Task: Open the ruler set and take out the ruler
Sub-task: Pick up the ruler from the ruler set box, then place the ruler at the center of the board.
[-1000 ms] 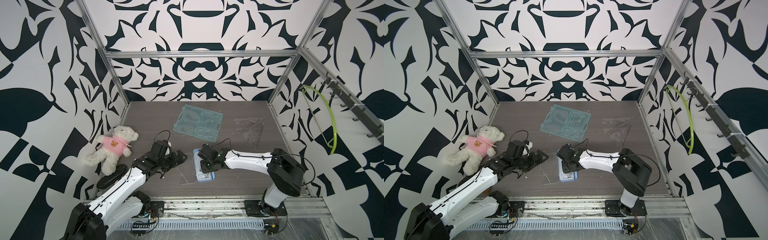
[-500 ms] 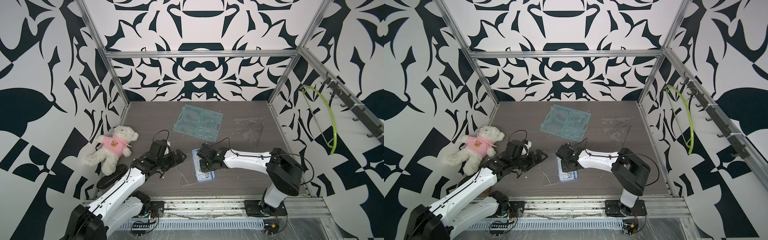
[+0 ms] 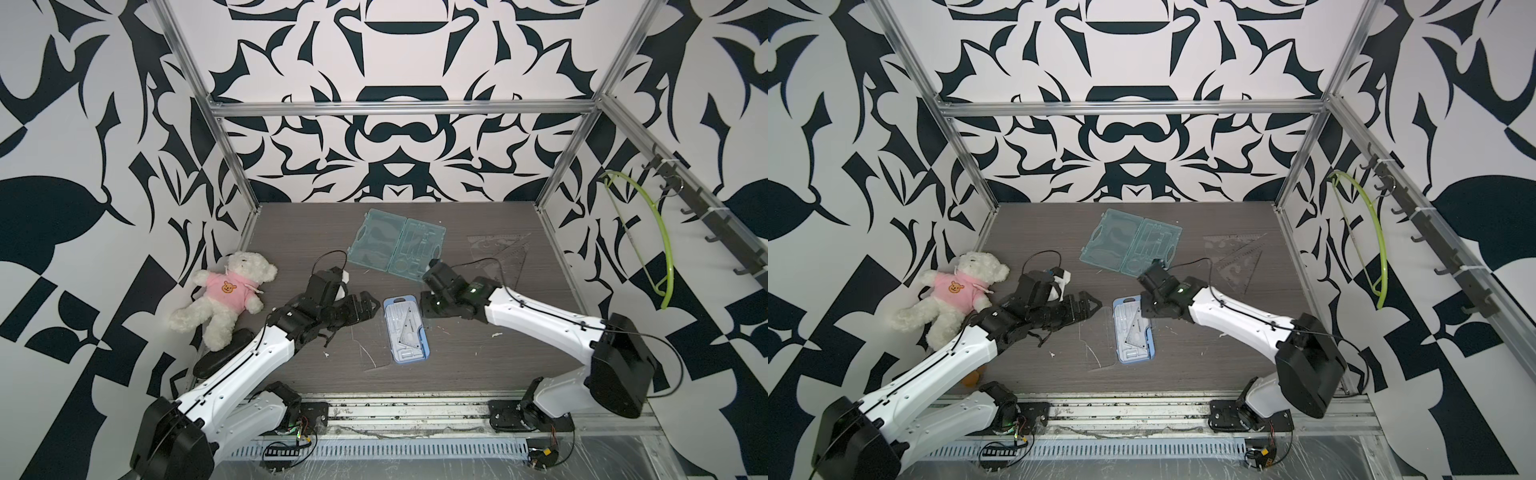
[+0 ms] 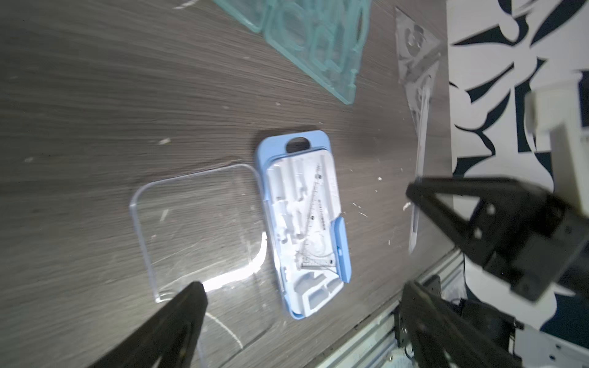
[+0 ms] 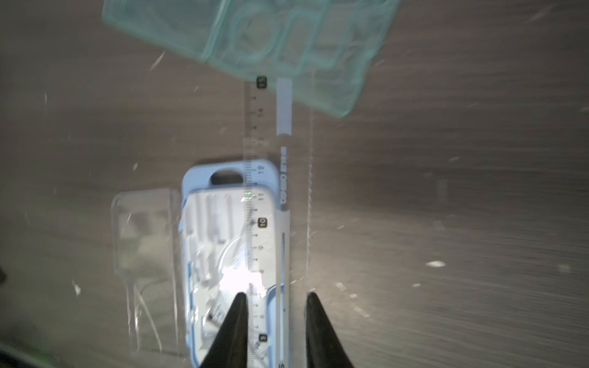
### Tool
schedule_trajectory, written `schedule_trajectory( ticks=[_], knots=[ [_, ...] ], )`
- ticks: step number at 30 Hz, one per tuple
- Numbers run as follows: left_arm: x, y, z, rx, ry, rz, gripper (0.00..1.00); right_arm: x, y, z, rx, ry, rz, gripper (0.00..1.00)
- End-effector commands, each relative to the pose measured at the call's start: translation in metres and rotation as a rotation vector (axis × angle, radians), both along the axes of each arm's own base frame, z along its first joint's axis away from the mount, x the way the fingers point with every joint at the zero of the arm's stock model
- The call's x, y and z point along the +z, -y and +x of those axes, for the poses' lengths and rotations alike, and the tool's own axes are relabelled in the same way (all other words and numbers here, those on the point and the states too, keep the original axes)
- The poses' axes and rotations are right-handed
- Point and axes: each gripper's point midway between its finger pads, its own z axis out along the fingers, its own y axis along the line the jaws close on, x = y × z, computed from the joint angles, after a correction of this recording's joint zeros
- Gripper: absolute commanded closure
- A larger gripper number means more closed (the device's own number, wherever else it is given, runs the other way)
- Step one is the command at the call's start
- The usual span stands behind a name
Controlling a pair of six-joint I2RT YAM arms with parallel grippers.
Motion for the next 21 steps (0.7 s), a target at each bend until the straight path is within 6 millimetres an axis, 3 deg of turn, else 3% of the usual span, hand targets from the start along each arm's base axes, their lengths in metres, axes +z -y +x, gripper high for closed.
schedule_trajectory(
  ticks=[1,3,4,7,13,17,21],
  knots=[
    [0.009,0.029,0.005,-0.117,0.116,0.112,0.01,0.002,0.057,0.002,-0.08,-0.02,-0.037,0.77],
    [0.011,0.053,0.003,-0.184,0.135,0.13,0.01,0.002,0.089,0.005,-0.151,-0.025,-0.049,0.77],
    [0.002,0.067,0.002,-0.218,0.123,0.154,0.01,0.001,0.103,0.006,-0.184,-0.032,-0.055,0.77],
    [-0.002,0.1,-0.002,-0.289,0.129,0.149,0.01,-0.005,0.141,0.008,-0.286,-0.061,-0.07,0.77],
    [-0.014,0.153,-0.012,-0.403,0.123,0.115,0.01,-0.032,0.21,0.008,-0.496,-0.146,-0.141,0.77],
    [-0.02,0.18,-0.02,-0.465,0.116,0.091,0.01,-0.042,0.241,0.009,-0.588,-0.17,-0.187,0.77],
    [-0.025,0.199,-0.028,-0.52,0.098,0.067,0.01,-0.05,0.258,0.013,-0.632,-0.201,-0.206,0.78]
  ],
)
